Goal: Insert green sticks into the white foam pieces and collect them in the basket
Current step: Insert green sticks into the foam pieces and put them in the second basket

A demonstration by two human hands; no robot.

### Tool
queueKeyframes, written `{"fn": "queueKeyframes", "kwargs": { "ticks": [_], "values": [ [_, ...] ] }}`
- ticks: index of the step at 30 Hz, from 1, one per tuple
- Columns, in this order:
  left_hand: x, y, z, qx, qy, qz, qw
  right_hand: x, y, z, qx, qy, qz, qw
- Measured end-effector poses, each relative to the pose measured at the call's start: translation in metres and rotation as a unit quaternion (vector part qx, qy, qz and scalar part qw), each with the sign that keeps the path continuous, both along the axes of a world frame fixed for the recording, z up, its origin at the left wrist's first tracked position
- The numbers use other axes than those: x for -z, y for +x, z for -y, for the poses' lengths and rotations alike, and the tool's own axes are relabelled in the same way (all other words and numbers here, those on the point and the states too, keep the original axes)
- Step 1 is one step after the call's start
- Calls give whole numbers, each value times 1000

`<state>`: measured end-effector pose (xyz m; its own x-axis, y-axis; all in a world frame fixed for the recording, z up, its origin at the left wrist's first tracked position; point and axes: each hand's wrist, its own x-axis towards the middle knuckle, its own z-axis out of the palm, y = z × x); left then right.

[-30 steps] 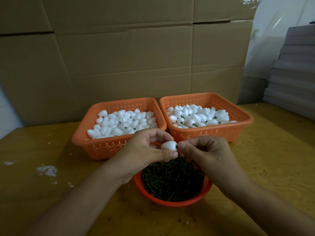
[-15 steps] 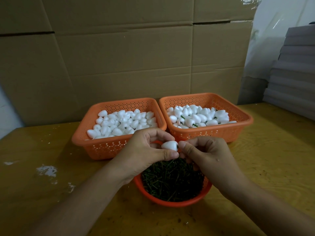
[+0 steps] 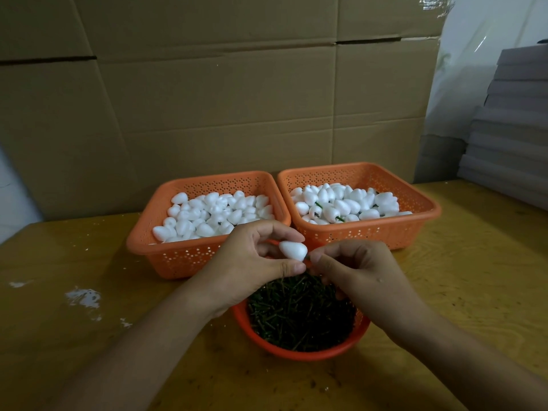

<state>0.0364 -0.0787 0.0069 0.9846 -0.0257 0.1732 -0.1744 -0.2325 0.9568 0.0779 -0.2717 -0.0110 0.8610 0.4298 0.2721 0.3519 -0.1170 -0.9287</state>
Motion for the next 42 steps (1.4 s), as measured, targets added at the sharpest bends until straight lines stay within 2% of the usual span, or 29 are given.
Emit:
{"fn": "queueKeyframes", "kwargs": {
  "ticks": [6, 14, 20, 30, 42],
  "values": [
    [-3, -3, 2, 12, -3, 25, 1000, 3, 1, -1, -11, -44, 35, 998],
    [-4, -4, 9, 23, -52, 38, 998, 1, -1, -2, 6, 17, 25, 1000],
    [-3, -4, 12, 26, -48, 35, 998, 3, -4, -3, 17, -1, 38, 999],
    [-4, -5, 8, 56, -60, 28, 996, 1, -5, -2, -31, -11, 55, 998],
    [-3, -4, 10, 36, -56, 17, 998, 5, -4, -4, 46, 14, 60, 997]
  ]
}}
